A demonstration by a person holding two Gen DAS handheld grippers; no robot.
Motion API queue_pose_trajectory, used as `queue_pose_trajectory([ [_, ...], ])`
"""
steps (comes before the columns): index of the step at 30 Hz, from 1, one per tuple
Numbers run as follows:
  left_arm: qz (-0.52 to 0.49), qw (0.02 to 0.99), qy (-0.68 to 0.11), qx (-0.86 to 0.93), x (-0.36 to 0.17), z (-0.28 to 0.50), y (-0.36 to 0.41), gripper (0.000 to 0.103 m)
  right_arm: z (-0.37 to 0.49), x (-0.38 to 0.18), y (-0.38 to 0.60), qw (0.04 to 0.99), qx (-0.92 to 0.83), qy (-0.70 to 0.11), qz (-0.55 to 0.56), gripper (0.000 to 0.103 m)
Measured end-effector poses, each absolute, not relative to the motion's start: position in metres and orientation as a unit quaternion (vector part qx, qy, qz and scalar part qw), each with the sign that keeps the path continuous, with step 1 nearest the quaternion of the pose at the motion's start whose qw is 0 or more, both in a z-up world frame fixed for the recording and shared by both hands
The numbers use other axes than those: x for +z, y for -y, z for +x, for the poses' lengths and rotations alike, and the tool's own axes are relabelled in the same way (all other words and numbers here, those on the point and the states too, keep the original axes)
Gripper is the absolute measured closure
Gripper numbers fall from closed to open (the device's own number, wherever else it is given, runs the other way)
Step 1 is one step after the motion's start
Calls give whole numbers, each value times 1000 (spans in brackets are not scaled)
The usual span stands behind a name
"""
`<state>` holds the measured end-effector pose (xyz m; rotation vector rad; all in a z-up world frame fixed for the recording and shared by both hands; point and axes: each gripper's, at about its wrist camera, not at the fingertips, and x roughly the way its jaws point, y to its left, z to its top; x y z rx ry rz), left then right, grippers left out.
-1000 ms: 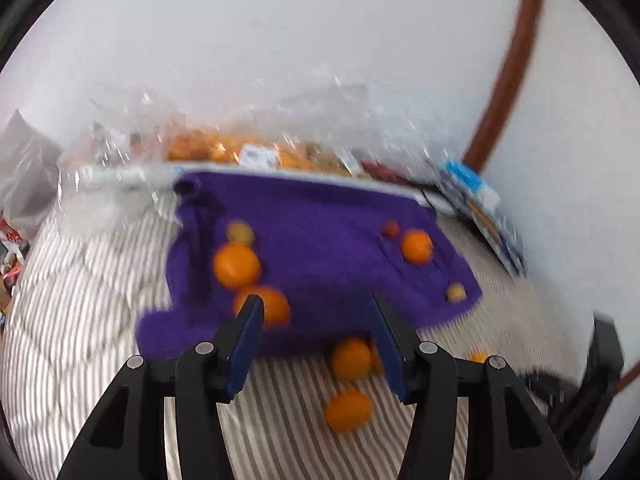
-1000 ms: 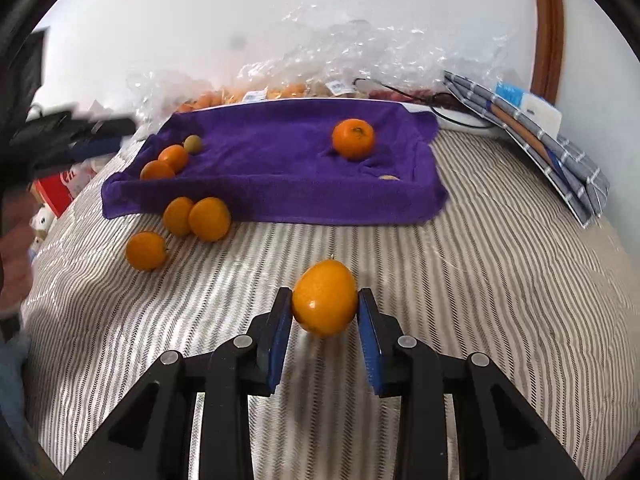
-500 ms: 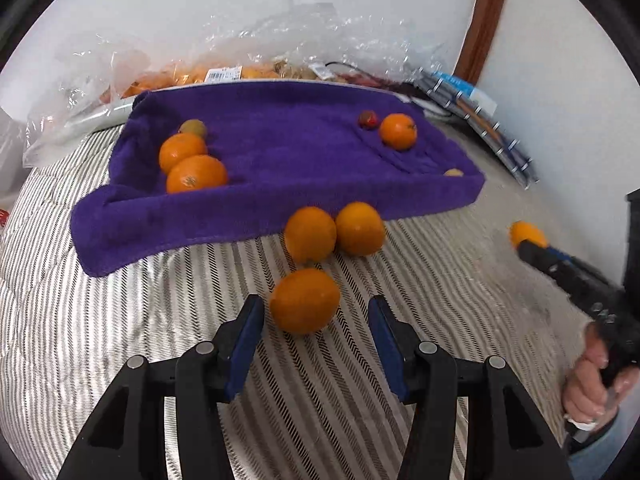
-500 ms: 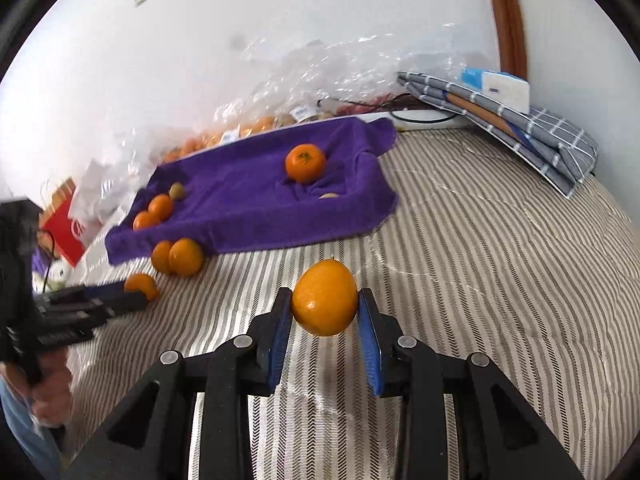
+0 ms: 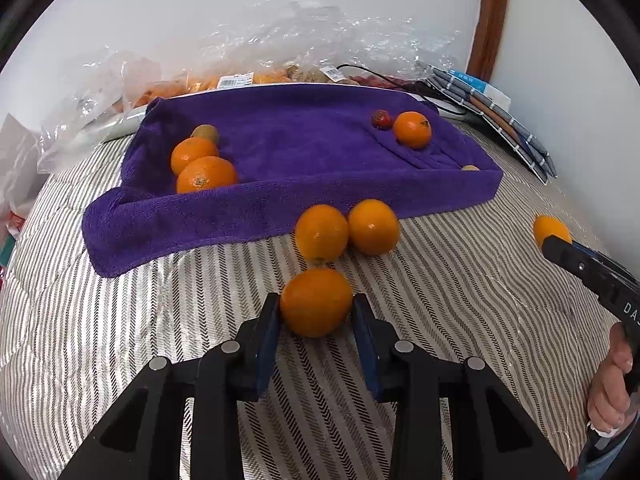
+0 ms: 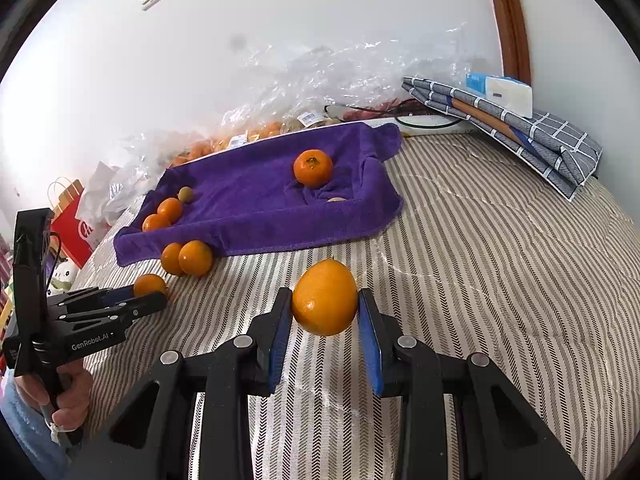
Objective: Organize fruits
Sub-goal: 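Grasp another orange with the left gripper while the right holds its orange, then lift both held oranges above the bed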
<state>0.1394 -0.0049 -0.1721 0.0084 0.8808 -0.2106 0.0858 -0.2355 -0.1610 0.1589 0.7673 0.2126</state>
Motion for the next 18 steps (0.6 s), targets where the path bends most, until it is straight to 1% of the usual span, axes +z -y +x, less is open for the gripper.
queue_pose_trajectory([
  [7,-58,898,-420,-120,-172,141,-13,70,86,-162,241,919,94,-373,87,70],
  [13,-130,902,-387,-141,-169,133,-35,70,86,-161,240,919,94,-373,84,70],
  [18,-138,908,-371,-134,-166,127,-38,70,85,-161,237,920,99,-371,79,70],
])
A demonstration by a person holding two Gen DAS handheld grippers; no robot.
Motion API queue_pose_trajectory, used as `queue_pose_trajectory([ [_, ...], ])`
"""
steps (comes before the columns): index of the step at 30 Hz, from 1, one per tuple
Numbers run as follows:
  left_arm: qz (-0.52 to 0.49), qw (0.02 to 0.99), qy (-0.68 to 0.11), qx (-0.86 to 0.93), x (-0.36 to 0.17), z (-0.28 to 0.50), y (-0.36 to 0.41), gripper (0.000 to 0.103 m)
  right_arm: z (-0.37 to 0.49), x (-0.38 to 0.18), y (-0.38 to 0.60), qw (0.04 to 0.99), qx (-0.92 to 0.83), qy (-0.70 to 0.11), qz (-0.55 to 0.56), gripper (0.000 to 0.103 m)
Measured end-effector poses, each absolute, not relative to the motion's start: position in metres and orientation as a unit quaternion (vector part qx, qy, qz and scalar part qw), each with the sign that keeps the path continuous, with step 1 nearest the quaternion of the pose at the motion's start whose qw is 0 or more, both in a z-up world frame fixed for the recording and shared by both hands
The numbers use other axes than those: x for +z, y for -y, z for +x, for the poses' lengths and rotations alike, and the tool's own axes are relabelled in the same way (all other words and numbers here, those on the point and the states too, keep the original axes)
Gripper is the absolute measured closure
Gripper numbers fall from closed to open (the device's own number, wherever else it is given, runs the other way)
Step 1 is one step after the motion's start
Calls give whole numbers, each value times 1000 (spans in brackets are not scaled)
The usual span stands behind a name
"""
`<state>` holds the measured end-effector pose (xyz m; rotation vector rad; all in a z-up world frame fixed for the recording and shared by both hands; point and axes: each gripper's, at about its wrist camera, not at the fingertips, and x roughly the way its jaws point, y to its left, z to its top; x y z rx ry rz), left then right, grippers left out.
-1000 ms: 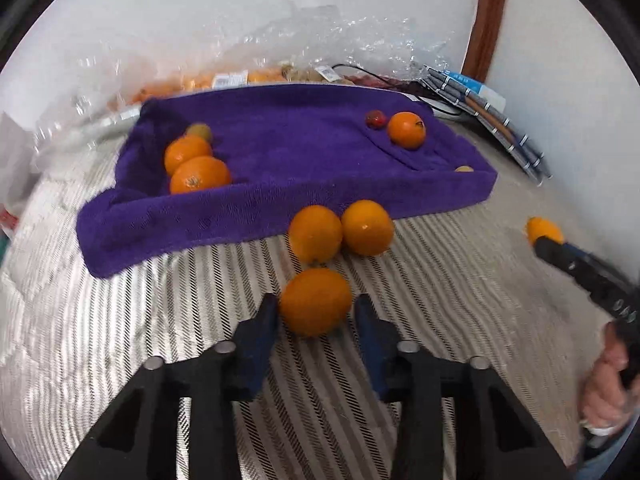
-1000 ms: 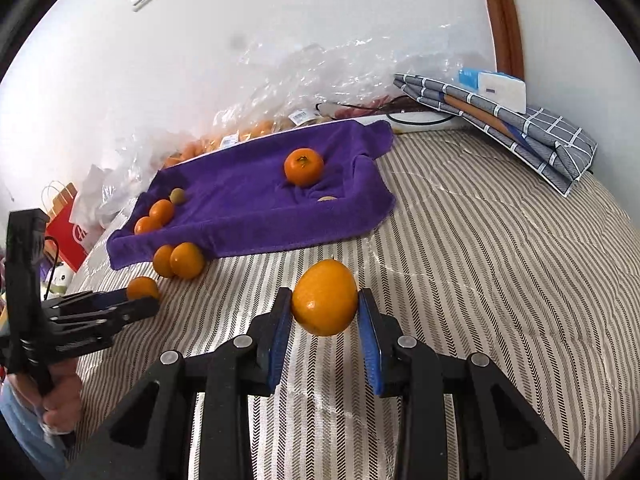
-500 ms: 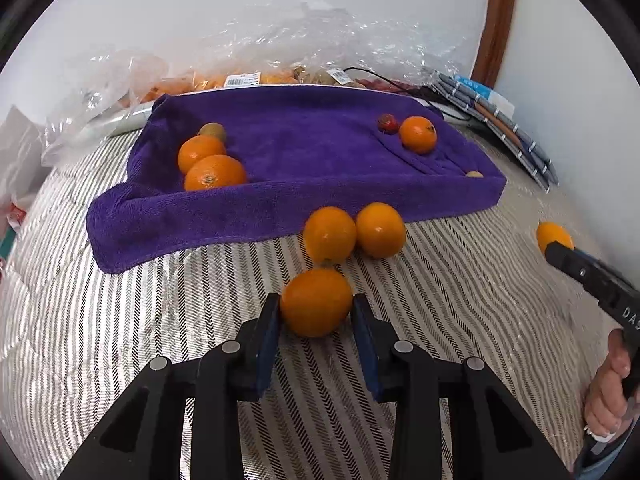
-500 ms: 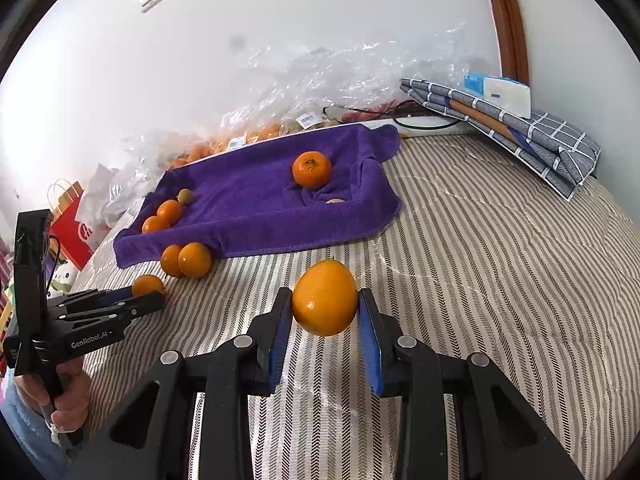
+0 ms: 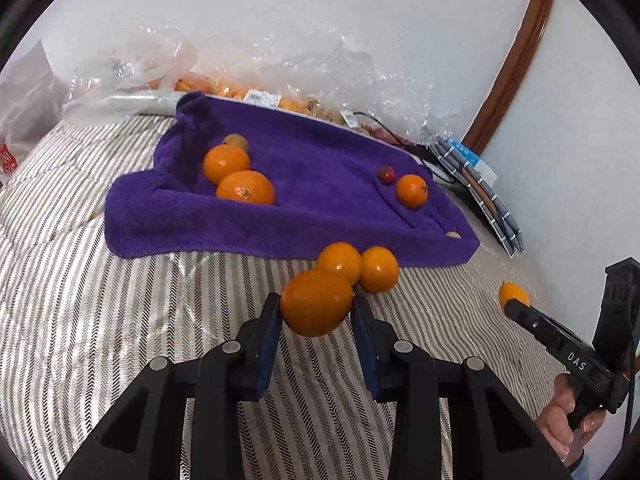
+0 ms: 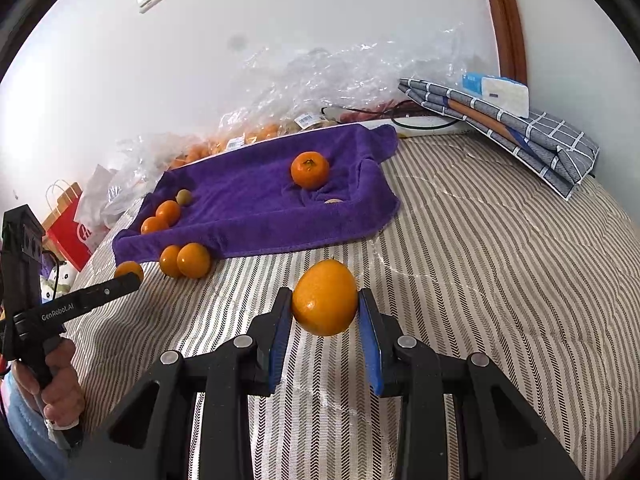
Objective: Organize fruits
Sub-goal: 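Lift both held oranges above the bed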
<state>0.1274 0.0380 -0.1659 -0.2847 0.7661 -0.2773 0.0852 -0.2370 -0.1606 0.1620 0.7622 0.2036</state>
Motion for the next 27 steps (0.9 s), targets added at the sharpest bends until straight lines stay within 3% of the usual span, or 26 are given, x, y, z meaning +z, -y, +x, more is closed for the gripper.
queue_pose_trajectory([
  [27,-158,923,-328,-126,-151,116,-49,70,85,-150,232,920,87,-371,88,71],
])
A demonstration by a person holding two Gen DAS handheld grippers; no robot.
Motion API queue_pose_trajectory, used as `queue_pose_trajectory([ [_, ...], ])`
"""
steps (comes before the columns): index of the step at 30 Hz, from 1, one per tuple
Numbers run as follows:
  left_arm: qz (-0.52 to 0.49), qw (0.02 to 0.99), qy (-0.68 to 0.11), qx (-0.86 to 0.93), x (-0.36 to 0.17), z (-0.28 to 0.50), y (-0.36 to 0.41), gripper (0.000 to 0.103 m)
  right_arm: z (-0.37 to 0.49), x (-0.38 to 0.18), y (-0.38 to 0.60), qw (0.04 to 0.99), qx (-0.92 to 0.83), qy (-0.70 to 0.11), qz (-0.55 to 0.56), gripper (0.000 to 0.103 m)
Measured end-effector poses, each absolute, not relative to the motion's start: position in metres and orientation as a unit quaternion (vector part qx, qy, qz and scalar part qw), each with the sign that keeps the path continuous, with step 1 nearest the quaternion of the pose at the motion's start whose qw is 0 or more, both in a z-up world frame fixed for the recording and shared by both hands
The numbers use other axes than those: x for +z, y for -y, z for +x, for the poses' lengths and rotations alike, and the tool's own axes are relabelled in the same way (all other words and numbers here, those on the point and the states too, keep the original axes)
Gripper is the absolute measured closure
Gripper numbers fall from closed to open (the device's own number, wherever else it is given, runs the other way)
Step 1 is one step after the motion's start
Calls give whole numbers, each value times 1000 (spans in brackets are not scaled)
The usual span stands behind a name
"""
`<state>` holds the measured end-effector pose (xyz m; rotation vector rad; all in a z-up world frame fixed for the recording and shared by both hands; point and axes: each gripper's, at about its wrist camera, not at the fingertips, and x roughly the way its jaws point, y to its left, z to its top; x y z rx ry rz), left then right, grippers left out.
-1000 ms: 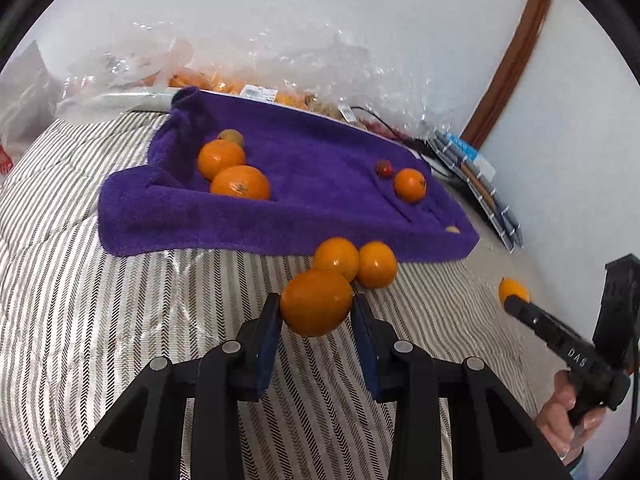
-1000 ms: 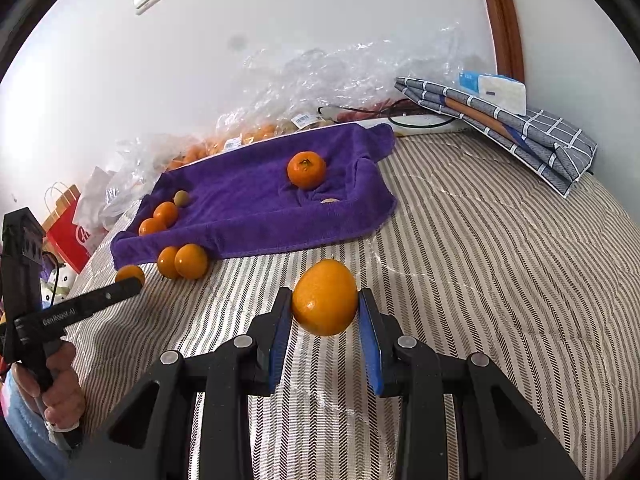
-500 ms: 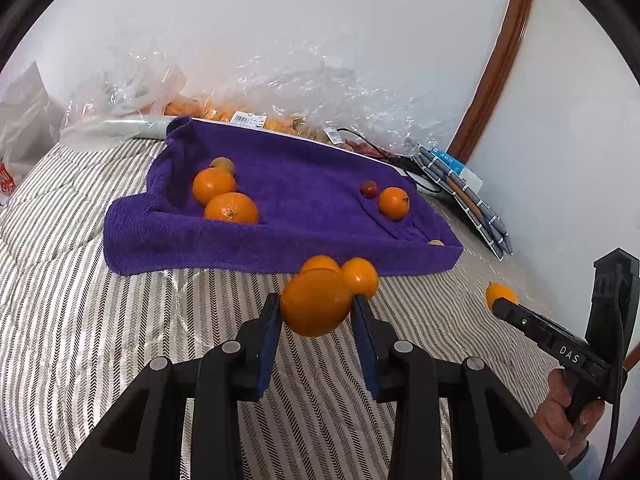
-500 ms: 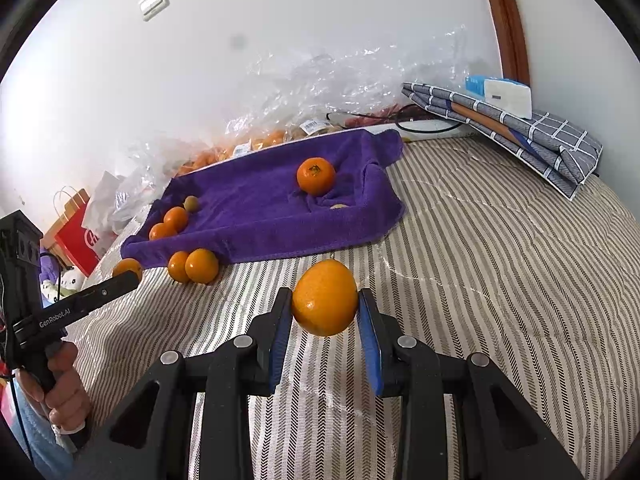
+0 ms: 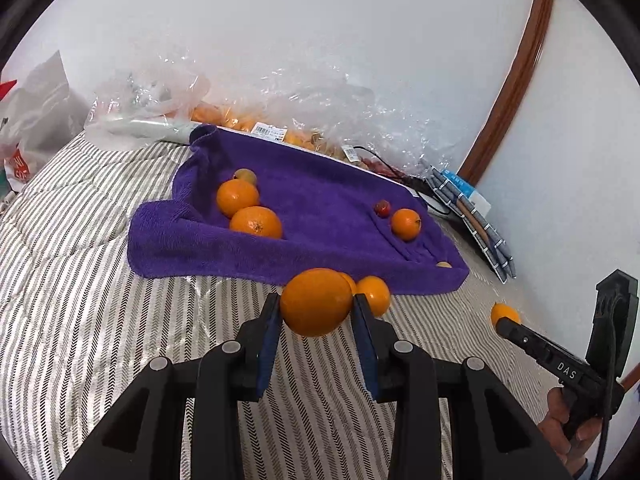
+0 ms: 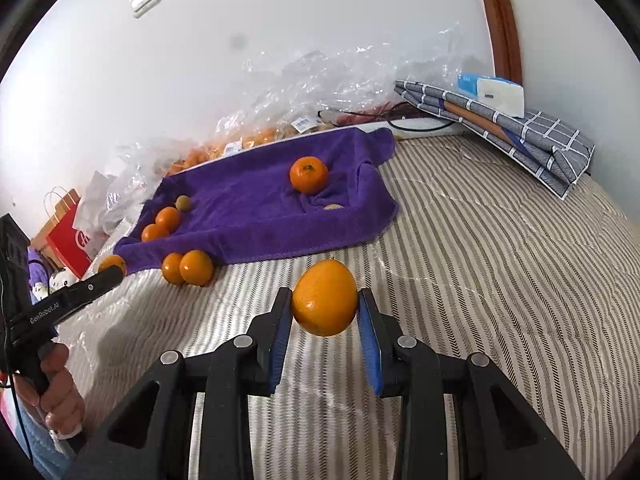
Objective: Organize fruits
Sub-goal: 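Lift both held oranges above the bed, then carry both held oranges over the purple towel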
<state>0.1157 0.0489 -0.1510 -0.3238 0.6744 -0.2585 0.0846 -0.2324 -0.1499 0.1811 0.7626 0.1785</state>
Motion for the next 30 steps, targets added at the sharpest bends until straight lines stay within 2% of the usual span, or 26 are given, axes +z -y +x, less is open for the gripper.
queue_pose_trajectory([
  [17,-140,926,-340,-84,-155,120,-51,70,102,-125,220,930,93,-351,54,70],
  [22,-156,920,-353,-69,-135,126,-56,70,117,-113,221,931,105,-348,38,70],
  [30,-134,932,-332,-49,-94,141,-52,70,149,-95,227,931,124,-340,45,70],
])
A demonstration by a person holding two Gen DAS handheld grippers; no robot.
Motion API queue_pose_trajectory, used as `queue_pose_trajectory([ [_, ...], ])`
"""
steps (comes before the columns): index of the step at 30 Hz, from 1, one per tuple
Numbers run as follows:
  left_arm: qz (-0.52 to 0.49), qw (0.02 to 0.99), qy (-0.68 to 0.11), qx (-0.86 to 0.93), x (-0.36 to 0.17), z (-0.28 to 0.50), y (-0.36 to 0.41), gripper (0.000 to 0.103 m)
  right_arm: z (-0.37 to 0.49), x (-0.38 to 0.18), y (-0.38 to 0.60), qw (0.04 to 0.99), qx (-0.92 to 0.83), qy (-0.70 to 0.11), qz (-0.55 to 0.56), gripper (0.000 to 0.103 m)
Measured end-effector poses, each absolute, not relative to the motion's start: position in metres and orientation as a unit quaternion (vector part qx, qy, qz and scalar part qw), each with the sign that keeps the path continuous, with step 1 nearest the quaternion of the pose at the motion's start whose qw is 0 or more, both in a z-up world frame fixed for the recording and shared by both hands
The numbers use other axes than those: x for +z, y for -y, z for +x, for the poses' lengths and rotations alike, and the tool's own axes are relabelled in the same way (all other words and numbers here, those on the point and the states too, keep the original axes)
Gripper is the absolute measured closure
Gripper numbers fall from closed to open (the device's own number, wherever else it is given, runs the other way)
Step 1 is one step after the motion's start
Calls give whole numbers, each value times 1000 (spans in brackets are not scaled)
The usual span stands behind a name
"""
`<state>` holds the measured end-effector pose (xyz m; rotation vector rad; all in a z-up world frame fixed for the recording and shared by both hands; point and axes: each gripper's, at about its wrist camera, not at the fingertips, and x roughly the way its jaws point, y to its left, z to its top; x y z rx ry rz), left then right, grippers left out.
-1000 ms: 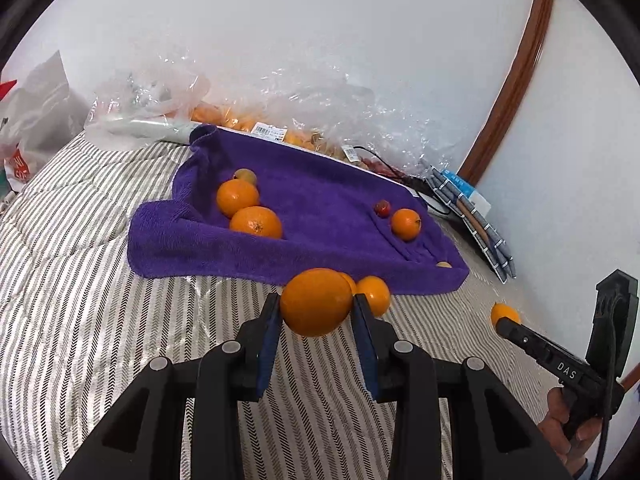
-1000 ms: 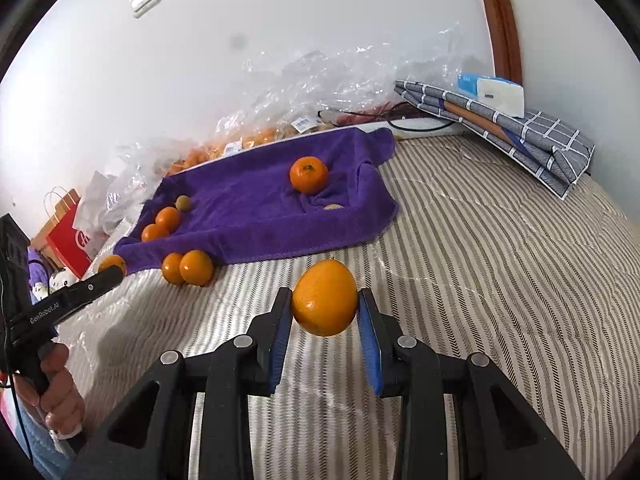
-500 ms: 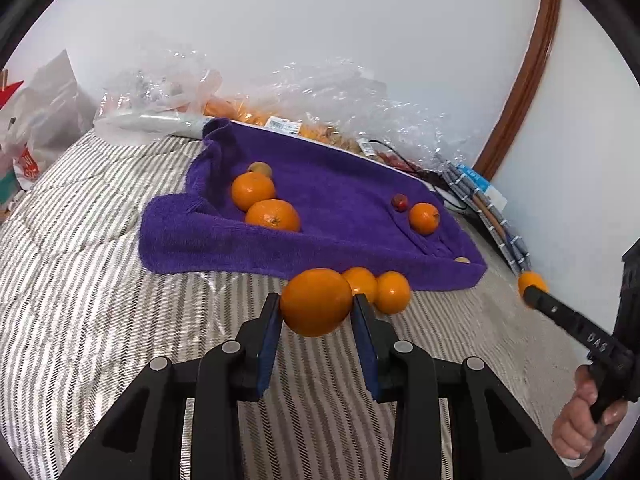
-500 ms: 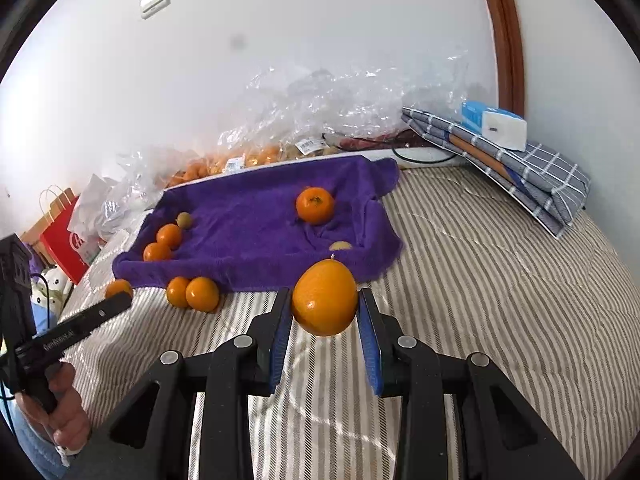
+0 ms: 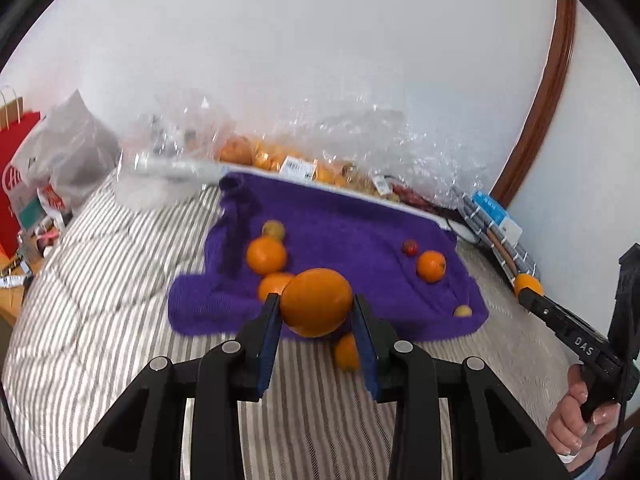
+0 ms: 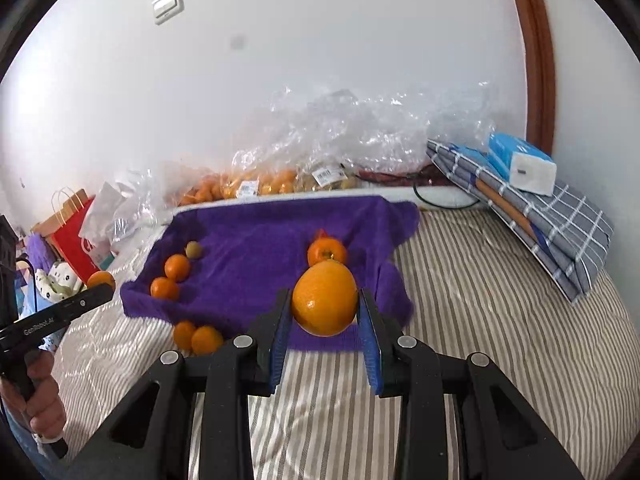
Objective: Organize fruits
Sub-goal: 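Carry both held oranges over the purple towel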
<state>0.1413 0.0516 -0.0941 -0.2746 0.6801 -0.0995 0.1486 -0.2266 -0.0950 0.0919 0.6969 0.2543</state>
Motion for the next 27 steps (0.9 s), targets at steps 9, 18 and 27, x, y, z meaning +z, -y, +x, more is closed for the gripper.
queue_pose_trajectory([
  [9,-135,934,-329,-34,-86,196,-52,70,192,-90,211,927,165,-336,36,70],
  [18,-133,923,-360,-32,-122,265,-40,70,220,-127,209,909,188,-366,63,70],
  [27,-154,915,-367,-67,-145,271,-43,69,231,-157,196,895,174,-409,34,70],
])
